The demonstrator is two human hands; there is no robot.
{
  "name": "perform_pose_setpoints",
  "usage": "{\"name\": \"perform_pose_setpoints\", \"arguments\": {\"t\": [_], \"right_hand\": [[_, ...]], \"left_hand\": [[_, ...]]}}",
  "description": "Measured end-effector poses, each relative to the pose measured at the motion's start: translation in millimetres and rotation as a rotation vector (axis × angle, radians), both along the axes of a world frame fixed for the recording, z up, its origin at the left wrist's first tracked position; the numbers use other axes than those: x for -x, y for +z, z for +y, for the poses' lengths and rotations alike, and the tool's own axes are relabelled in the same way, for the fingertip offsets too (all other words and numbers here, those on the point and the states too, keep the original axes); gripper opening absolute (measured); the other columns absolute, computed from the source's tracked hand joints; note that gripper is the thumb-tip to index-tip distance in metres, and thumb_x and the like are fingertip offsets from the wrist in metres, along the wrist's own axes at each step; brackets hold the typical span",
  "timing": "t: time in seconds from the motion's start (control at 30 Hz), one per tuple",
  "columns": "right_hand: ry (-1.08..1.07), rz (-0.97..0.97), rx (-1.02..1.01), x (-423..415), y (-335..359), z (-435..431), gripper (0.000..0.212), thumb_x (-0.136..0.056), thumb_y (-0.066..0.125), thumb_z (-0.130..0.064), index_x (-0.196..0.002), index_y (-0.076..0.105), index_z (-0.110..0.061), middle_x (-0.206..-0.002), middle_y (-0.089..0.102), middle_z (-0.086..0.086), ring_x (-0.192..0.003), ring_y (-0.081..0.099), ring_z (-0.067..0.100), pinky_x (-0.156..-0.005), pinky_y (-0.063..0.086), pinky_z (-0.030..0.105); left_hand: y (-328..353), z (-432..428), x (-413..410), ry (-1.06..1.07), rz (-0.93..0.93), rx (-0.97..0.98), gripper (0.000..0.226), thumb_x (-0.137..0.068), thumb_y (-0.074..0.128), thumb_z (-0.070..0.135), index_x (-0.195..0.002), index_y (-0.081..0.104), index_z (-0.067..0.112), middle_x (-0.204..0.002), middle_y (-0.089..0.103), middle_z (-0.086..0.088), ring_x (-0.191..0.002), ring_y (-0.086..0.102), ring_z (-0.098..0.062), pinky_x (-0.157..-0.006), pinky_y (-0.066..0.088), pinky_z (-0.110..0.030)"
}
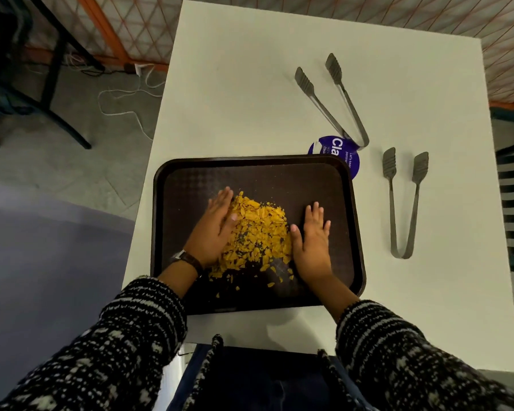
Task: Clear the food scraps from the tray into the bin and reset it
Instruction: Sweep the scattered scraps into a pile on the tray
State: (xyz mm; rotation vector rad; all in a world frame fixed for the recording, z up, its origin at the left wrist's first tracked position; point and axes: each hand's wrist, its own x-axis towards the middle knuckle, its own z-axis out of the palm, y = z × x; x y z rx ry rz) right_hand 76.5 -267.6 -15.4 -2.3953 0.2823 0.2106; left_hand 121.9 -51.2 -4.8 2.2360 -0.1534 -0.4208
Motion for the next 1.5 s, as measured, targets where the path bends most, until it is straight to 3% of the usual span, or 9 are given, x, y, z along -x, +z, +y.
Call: {"name": "perform_pose_setpoints", "arguments": {"t": [0.1,0.33,0.5,0.6,0.8,0.93,1.13,1.2,1.5], "right_hand": [[0.073,-0.005,-0.031,-7,-1,23,0.060,-0.099,0.034,-0.034,-0.147,0.013,-0.004,-0.158,0.005,0.012,-0.146,-0.004,0.019,-0.115,-0.011,0.030],[0.347,0.008,-0.204,-22,9,51,0.063,-0.098,0.032,-0.040,-0.149,0.010,-0.010,-0.158,0.011,0.007,-0.144,0.000,0.009,-0.117,-0.006,0.025],[0.145,-0.069,-0.092,-6,12,23,0.059,-0.099,0.037,-0.031,-0.148,0.016,-0.007,-0.157,0.012,0.008,-0.146,0.001,0.016,-0.117,-0.008,0.029],[0.007,0.001,0.019,20,7,2,0.061,-0.098,0.039,-0.030,-0.148,0.012,-0.006,-0.158,0.005,0.011,-0.146,-0.004,0.019,-0.117,-0.009,0.034],[0.048,0.088,0.226,45,-3,6,0.067,-0.098,0.037,-0.035,-0.148,0.005,-0.004,-0.158,-0.001,0.013,-0.145,-0.011,0.022,-0.116,-0.011,0.043],[0.146,0.073,0.174,35,-2,41,0.068,-0.097,0.034,-0.039,-0.148,0.004,-0.005,-0.158,-0.004,0.010,-0.144,-0.014,0.020,-0.115,-0.013,0.038],[0.209,0.044,-0.181,26,12,65,0.065,-0.098,0.033,-0.038,-0.149,-0.001,-0.015,-0.157,-0.004,-0.004,-0.139,-0.016,0.003,-0.115,-0.012,0.024],[0.202,0.018,-0.139,24,17,49,0.065,-0.098,0.036,-0.036,-0.149,0.002,-0.013,-0.158,0.000,0.000,-0.141,-0.011,0.006,-0.112,-0.014,0.018],[-0.095,0.174,0.162,66,5,8,0.074,-0.096,0.043,-0.036,-0.147,0.003,-0.002,-0.158,-0.004,0.016,-0.146,-0.008,0.026,-0.118,-0.005,0.040]], "left_hand": [[4,12,15,0.098,-0.028,0.023,0.054,-0.098,0.034,0.030,-0.147,0.014,0.018,-0.153,0.011,0.007,-0.145,0.006,-0.014,-0.118,0.003,-0.031],[2,23,38,0.225,-0.005,0.025,0.054,-0.098,0.036,0.025,-0.147,0.017,0.014,-0.156,0.016,-0.002,-0.140,0.006,-0.004,-0.117,0.001,-0.028],[2,30,43,0.247,-0.021,0.044,0.054,-0.098,0.035,0.026,-0.147,0.018,0.012,-0.156,0.017,-0.003,-0.141,0.007,-0.006,-0.118,0.002,-0.031],[4,34,47,0.251,-0.034,0.055,0.058,-0.094,0.032,0.033,-0.146,0.019,0.011,-0.155,0.018,-0.003,-0.142,0.008,-0.008,-0.119,0.003,-0.033],[3,43,56,0.228,-0.028,0.022,0.055,-0.096,0.034,0.028,-0.146,0.018,0.011,-0.155,0.018,-0.003,-0.141,0.008,-0.007,-0.119,0.004,-0.033],[2,50,57,0.238,-0.018,0.005,0.052,-0.098,0.036,0.023,-0.147,0.018,0.012,-0.156,0.019,-0.003,-0.140,0.008,-0.004,-0.117,0.003,-0.030],[3,49,60,0.219,-0.014,0.025,0.053,-0.097,0.036,0.025,-0.147,0.019,0.013,-0.155,0.020,-0.002,-0.141,0.009,-0.006,-0.118,0.004,-0.031],[2,47,62,0.208,-0.013,0.028,0.052,-0.098,0.037,0.022,-0.147,0.019,0.013,-0.155,0.019,-0.002,-0.141,0.009,-0.005,-0.118,0.003,-0.030],[-3,44,79,0.187,0.007,0.027,0.055,-0.098,0.036,0.023,-0.147,0.013,0.014,-0.151,0.009,0.011,-0.142,0.004,-0.005,-0.118,0.001,-0.031]]}}
